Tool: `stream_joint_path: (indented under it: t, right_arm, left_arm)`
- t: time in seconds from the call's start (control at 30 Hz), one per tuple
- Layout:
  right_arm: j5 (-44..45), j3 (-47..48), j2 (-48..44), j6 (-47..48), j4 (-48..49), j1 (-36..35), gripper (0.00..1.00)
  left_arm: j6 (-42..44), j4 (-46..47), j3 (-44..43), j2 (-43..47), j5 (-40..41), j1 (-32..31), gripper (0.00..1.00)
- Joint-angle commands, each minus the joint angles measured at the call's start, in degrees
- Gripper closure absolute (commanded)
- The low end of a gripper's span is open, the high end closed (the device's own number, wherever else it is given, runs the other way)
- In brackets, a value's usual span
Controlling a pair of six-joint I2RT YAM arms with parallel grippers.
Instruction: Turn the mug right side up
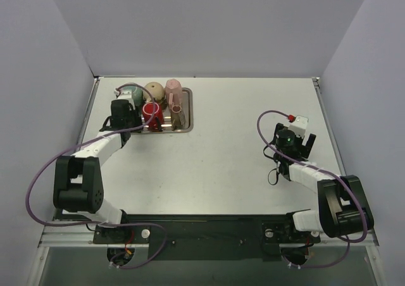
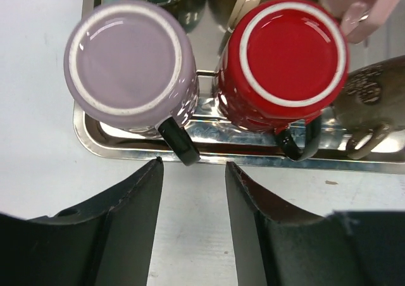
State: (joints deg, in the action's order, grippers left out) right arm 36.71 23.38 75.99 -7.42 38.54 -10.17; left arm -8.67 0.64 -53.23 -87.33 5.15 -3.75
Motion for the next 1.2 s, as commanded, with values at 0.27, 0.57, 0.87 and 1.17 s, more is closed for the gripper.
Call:
stream_joint_path:
  t: [0.27, 0.57, 0.87, 1.17]
  right_arm:
    - [2.1, 2.1, 0.6, -0.1, -0.9, -0.3, 0.03]
    - [1.8, 2.3, 0.5, 0.0, -0.9, -0.3, 0.03]
    - [0.7, 4.5, -4.0, 2.4, -7.6, -4.7, 0.07]
    - [-15.4, 16.1, -16.6, -4.9, -16.4, -29.1, 0.03]
  left_arm:
    - [-5.5, 3.0, -7.1, -11.9, 15.1, -0.7, 0.48]
    - [-6.6, 2.4, -8.9, -13.0, 11.6, 2.7, 1.00]
    - [-6.6, -6.0, -6.8, 4.1, -7.3, 10.9, 1.00]
    - [-5.0, -25.2, -17.4, 18.2, -42.6, 10.4, 1.00]
